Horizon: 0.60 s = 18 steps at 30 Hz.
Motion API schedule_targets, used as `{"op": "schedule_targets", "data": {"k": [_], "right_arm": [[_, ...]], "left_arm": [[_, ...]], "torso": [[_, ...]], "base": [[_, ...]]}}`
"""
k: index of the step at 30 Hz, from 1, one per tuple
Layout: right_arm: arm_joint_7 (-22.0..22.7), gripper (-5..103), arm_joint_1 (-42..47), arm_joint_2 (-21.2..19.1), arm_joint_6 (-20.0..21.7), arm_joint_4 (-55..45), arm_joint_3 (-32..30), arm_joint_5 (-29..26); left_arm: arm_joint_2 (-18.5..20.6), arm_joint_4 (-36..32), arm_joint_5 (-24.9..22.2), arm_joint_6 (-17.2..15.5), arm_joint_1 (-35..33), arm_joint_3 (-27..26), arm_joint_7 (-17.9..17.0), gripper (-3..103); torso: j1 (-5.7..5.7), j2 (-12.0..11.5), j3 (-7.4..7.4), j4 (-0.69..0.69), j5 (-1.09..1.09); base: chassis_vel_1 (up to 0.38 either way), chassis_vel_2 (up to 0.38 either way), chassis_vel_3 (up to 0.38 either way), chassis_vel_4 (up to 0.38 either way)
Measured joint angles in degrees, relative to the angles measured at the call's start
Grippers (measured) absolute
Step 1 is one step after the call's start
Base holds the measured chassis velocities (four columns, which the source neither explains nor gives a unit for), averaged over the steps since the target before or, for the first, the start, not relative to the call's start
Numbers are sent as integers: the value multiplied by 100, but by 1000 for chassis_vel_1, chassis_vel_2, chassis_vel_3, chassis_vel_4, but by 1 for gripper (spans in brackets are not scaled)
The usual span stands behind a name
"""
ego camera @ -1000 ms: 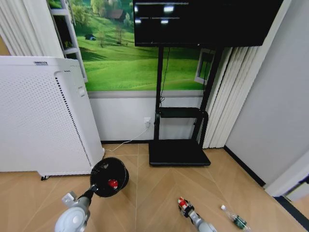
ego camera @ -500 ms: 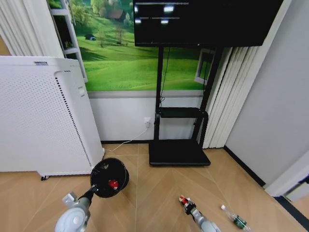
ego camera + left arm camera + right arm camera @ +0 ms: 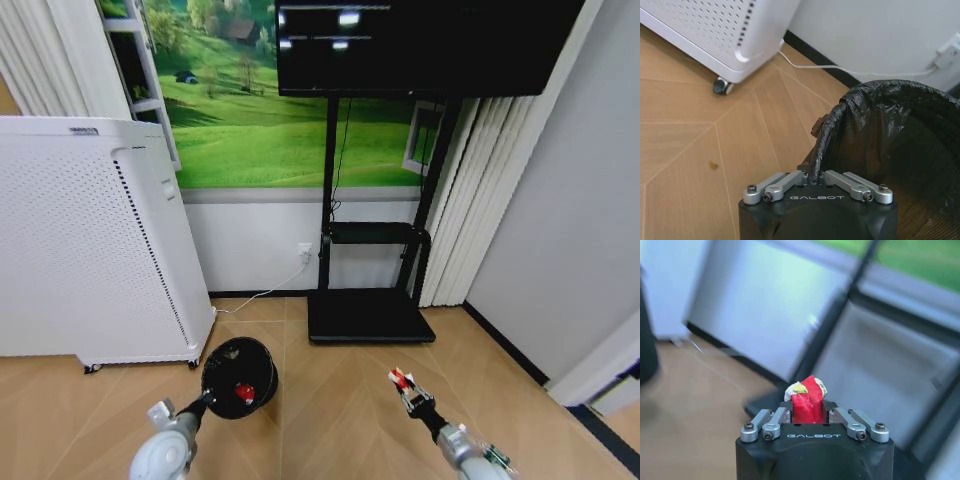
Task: Pick up the trash bin and place the garbage on the floor into it.
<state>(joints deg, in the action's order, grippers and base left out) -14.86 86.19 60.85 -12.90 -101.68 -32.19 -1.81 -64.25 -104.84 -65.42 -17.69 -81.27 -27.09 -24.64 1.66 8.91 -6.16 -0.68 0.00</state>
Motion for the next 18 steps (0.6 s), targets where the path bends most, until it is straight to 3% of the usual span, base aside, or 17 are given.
{"op": "schedule_targets", "data": {"k": [3,7,9,13,18], "right_arm": [[-280,29,139,-153,122,-853,349,-153],[-400,29,108,-232,188,-1225,644,-179],[-615,29,33,-353,209,-1519,1064,-261],[-917,29,44,-394,20,-1510,1523,-219],[-1092,29,160,-350,-85,-1438,1765,-116]], "left_arm": [[72,29,76,-88,154,297,147,1],[164,-8,108,-189,200,471,256,1],[374,-50,298,-294,212,718,509,1],[716,-123,678,-395,135,1080,963,1],[880,-143,865,-415,113,1373,1184,1]], "torso": [[0,0,0,-5,0],[0,0,0,-5,-1],[0,0,0,-2,0],[0,0,0,-3,0],[0,0,0,-4,1]], "base": [[0,0,0,0],[0,0,0,0],[0,0,0,0],[0,0,0,0],[0,0,0,0]]}}
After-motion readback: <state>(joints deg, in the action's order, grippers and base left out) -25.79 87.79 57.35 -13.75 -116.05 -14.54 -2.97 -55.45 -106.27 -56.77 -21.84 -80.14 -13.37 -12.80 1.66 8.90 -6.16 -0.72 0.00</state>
